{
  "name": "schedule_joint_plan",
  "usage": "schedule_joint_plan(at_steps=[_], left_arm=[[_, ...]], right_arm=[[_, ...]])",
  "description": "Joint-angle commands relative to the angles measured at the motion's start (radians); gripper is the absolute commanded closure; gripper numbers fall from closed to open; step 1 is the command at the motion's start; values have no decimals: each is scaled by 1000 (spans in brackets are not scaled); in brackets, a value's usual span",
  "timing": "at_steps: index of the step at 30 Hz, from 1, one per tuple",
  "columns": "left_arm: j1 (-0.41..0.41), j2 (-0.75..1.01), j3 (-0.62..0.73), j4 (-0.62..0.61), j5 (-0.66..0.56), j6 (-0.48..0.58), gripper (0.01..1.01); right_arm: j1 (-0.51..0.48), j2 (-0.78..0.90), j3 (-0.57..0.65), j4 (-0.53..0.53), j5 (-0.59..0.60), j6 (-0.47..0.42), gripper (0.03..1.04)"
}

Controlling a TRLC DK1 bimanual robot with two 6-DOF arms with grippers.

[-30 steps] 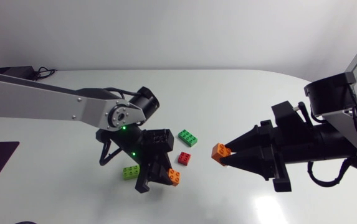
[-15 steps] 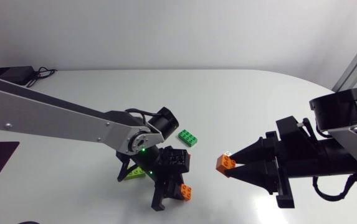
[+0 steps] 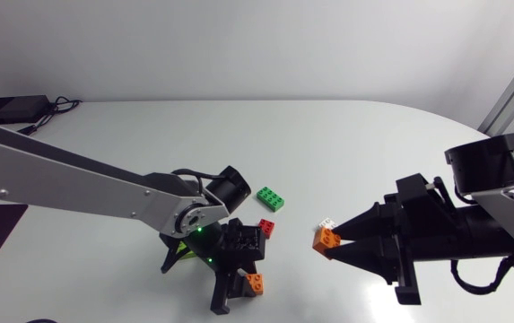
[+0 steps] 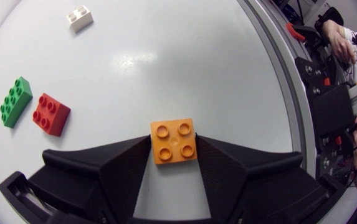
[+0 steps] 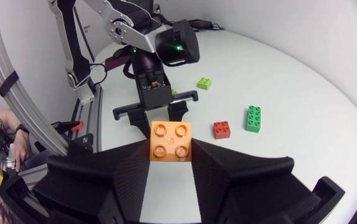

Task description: Separate the duplo bricks

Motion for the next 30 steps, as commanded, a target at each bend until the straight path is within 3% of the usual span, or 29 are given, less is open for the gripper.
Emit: schedule_joint_plan(at_steps=[1,8,30], left_arm=[[9,-24,-36,-10,-16,-12,326],[25,-71,-59,-13,-31,-7,125],[41,-88,-67,28,-88,-13,130]], right_arm=[[-1,-1,-31,5,12,-26,749],[45,21,-47,40,86,-26,748],[295,332,-71,252,374,-25,748]])
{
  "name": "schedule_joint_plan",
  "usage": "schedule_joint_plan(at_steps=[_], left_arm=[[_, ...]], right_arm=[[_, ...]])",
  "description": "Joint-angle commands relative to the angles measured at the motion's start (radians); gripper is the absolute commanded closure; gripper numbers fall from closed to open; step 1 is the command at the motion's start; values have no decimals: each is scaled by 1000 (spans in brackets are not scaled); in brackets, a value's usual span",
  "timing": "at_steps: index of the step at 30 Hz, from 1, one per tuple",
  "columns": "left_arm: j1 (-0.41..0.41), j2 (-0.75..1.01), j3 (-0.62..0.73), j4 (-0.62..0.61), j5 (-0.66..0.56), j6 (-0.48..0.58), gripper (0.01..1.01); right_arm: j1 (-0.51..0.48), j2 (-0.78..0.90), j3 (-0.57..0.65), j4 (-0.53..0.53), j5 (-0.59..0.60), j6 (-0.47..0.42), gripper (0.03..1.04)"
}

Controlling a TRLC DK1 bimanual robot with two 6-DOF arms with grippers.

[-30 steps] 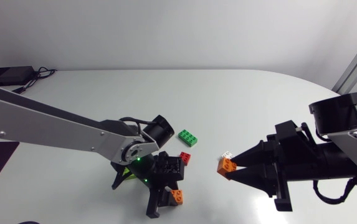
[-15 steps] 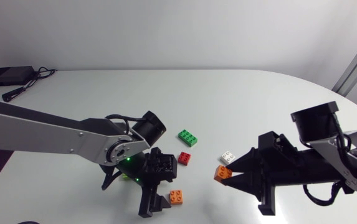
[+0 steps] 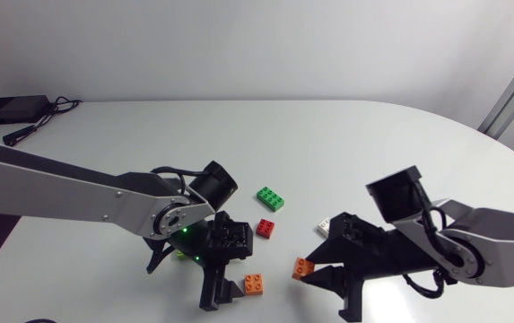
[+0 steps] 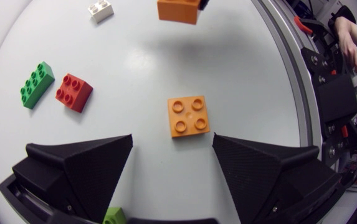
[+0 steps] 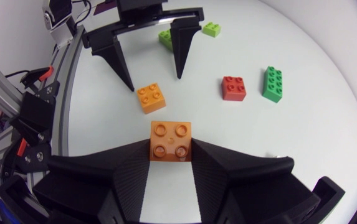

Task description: Separate the duplo bricks

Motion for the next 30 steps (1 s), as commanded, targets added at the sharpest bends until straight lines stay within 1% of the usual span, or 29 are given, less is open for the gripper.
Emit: schedule_joint_plan(at_steps=[1,3,9,15,23,24,28,29,30], left_arm=[[15,-4,-4,0,-5,-9,130],[29,-25,-10,-1,-5,-9,126],[80,-85,-19,-15,-7,-1,125],[118,-116,-30,-34,-11,17,95],[144,-157,-48,-44,-17,26,84],[146,-162,-52,-44,-17,29,84],[150,-165,-58,-44,-19,31,84],[152,-166,-59,-44,-19,29,84],[152,-168,-61,-44,-22,29,84]], right_arm=[[39,58,2,13,25,-4,748],[66,94,19,24,48,-4,748],[93,213,80,59,73,-8,748],[119,298,143,62,97,-15,746],[174,362,154,107,160,-21,733],[176,362,155,105,160,-21,720],[176,361,155,105,160,-21,598],[176,357,154,105,160,-21,539],[176,354,150,105,163,-21,457]])
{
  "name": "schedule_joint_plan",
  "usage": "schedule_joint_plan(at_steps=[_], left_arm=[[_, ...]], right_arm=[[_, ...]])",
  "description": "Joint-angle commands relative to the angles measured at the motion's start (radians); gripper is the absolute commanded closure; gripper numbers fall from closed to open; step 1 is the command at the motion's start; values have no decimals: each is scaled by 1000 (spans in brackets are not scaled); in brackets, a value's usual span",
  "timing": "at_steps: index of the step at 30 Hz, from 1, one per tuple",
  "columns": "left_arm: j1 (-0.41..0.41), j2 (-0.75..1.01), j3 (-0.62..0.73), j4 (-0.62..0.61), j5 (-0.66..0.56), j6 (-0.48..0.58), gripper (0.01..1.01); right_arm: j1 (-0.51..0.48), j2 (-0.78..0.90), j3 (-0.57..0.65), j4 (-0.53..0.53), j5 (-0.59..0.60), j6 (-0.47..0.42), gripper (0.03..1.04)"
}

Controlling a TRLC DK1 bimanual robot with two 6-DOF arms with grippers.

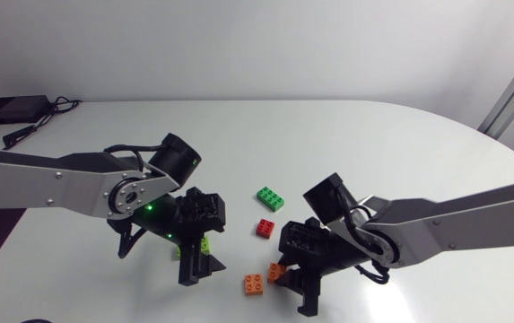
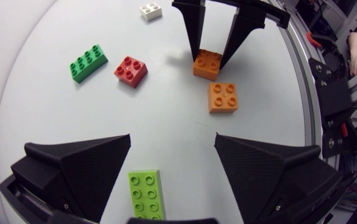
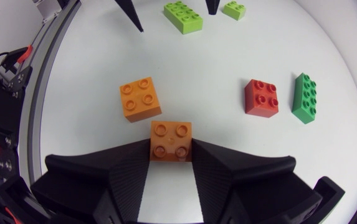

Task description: Separate the duplo bricks

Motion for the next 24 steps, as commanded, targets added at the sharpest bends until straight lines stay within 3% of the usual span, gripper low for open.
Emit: schedule_joint_plan(at_steps=[1,3,5,10,24], left_arm=[[7,-22,-33,-10,-2,18,84],[9,-33,-34,-11,-4,17,79],[13,-50,-36,-14,-5,12,67],[29,-110,-33,-33,-27,1,54],[90,-371,-22,-119,-171,-85,57]], right_arm=[[9,7,-5,-5,17,-20,357],[12,-17,-16,-6,28,-20,175],[20,-56,-34,-5,51,-15,69],[23,-208,-69,0,100,14,69],[-95,-596,-89,-49,244,82,67]])
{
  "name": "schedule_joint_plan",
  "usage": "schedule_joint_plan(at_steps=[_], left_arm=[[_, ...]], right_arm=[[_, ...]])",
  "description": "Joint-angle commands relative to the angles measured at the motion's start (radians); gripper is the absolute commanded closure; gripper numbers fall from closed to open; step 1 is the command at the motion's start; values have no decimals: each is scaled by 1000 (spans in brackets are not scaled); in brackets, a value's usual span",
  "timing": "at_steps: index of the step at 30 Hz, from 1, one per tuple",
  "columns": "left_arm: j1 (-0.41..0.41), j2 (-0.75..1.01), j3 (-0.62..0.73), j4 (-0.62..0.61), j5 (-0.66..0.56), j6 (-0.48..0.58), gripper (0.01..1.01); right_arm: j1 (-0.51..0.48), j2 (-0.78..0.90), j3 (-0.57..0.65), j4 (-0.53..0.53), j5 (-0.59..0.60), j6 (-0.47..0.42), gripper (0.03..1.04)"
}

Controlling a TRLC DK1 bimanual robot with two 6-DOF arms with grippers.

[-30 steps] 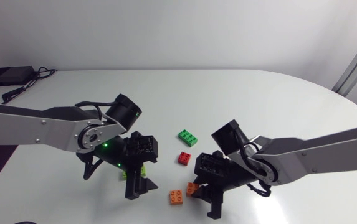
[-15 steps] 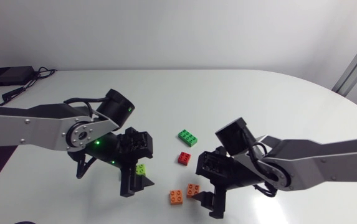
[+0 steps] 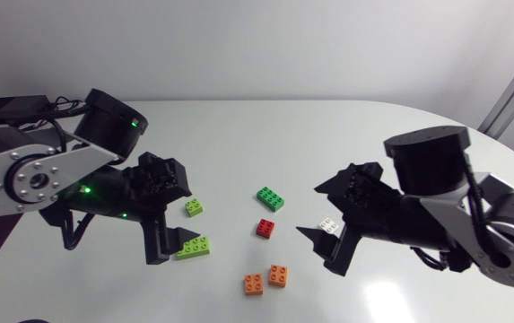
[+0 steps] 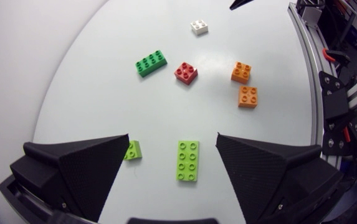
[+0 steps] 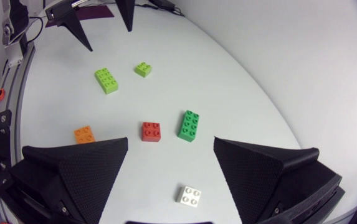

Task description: Separate the duplo bricks

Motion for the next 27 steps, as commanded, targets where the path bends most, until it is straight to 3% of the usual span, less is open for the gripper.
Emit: schedule_joint_plan(at_steps=[1,8,10,27], left_arm=[[13,-57,-15,-18,-26,-38,87],[19,-221,-26,-51,-139,-111,110],[20,-270,-30,-61,-179,-135,34],[100,-706,-87,-149,-388,-241,41]], right_arm=[[-13,-75,-37,-24,44,29,69],[-34,-222,-34,-133,91,83,66],[-34,-274,-37,-150,141,106,67],[-39,-589,-25,-346,411,183,69]])
